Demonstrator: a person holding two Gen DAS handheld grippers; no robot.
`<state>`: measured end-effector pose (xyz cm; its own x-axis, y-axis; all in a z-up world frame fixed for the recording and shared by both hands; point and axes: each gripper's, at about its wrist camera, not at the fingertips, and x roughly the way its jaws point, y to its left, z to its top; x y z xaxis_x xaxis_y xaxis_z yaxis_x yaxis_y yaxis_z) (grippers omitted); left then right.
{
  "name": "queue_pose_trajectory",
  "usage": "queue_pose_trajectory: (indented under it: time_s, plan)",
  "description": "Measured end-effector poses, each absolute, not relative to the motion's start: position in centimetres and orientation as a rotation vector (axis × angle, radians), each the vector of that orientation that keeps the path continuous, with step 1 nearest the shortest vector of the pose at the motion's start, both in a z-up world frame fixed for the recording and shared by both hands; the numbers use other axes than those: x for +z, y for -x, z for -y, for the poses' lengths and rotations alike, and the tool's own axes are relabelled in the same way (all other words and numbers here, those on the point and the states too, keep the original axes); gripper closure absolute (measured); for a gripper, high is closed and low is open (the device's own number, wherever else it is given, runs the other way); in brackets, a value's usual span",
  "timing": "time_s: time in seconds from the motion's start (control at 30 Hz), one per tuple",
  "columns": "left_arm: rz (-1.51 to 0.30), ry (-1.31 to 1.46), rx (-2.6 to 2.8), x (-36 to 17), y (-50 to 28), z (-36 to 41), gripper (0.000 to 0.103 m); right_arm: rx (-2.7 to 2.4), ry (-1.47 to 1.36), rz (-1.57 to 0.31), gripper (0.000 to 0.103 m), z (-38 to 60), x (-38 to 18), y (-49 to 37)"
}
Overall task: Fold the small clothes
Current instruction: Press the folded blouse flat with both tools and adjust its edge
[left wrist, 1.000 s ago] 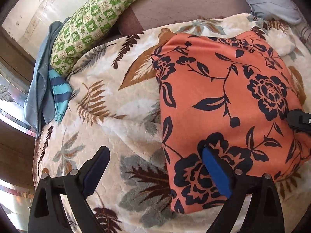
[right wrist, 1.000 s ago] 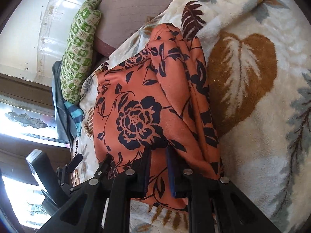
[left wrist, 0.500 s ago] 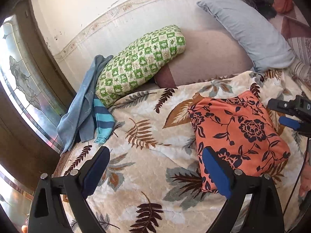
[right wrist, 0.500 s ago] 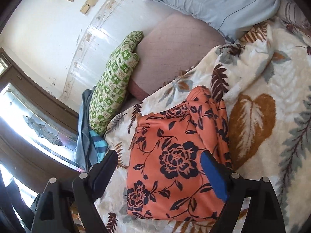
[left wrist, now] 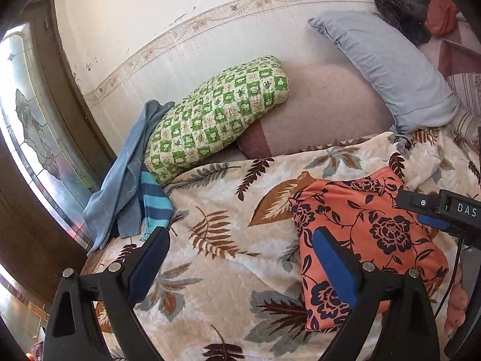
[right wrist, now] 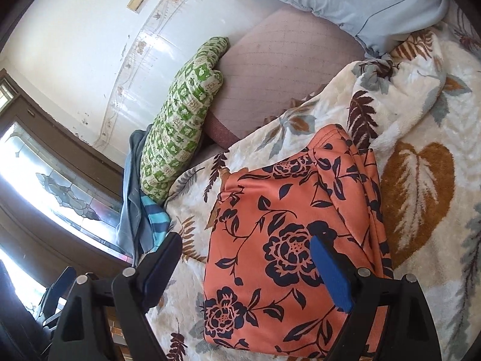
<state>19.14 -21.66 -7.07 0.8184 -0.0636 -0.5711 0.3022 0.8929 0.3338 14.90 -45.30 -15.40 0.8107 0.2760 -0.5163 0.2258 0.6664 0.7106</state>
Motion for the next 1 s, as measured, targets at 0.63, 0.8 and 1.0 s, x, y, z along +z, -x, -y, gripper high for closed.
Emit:
queue_pose_trajectory:
  time_s: [0.63, 0.8, 1.0]
  plan:
    - [-0.971, -0.416, -0.272, -21.2, -29.9, 28.4, 0.000, -0.056, -0.934, -0.858, 0.079, 48.0, -22.0, -17.4]
    - [-0.994, -0.374, -0.274, -19.0, -32.1, 29.0, 0.000, -0.047, -0.953, -0.831, 0.079, 48.2, -21.4, -16.9]
    - [-1.085, -0.459, -0.219, -21.1, -37.8, 32.0, 0.000, -0.039, -0.954, -0.827, 0.078, 48.0, -21.1, -16.4]
